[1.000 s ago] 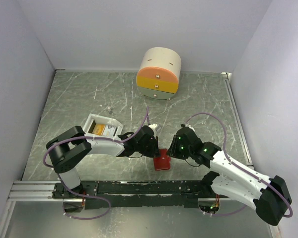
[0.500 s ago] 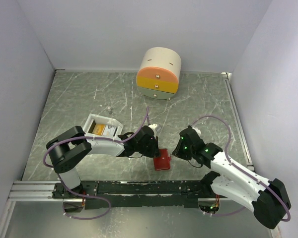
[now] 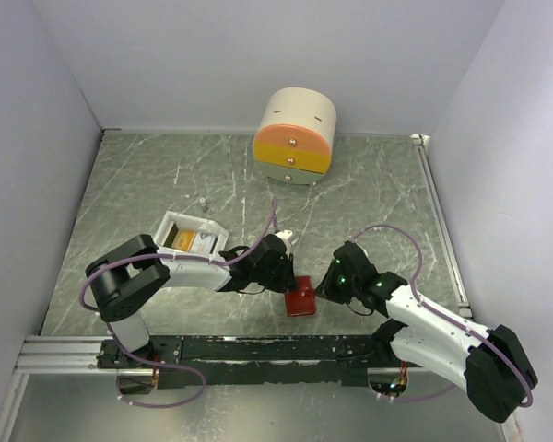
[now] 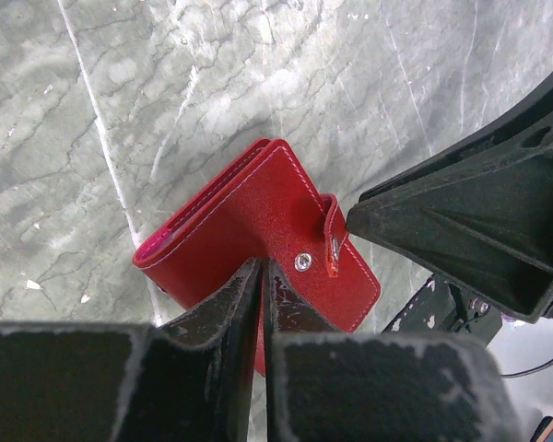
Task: Put the credit cards into the card holder
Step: Close the card holder at the center of the board.
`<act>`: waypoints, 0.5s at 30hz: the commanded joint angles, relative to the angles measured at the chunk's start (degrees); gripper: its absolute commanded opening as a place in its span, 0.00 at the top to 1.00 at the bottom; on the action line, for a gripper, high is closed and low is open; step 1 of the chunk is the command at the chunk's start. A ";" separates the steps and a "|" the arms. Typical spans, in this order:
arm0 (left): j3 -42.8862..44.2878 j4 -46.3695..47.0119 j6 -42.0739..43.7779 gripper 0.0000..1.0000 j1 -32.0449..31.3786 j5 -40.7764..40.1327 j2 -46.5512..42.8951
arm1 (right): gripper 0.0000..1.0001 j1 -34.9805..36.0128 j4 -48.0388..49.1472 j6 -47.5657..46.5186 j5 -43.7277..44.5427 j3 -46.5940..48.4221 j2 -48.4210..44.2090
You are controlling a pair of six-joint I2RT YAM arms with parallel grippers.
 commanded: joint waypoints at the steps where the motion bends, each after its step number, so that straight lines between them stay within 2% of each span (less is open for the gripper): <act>1: -0.62 -3.14 1.27 0.82 -0.68 -2.17 0.92 | 0.82 -0.32 2.03 -0.25 -0.34 -0.05 -0.42; 15: -0.31 -4.07 1.54 0.83 -0.77 -2.81 0.93 | 0.82 -0.40 2.14 -1.23 -0.78 4.04 0.76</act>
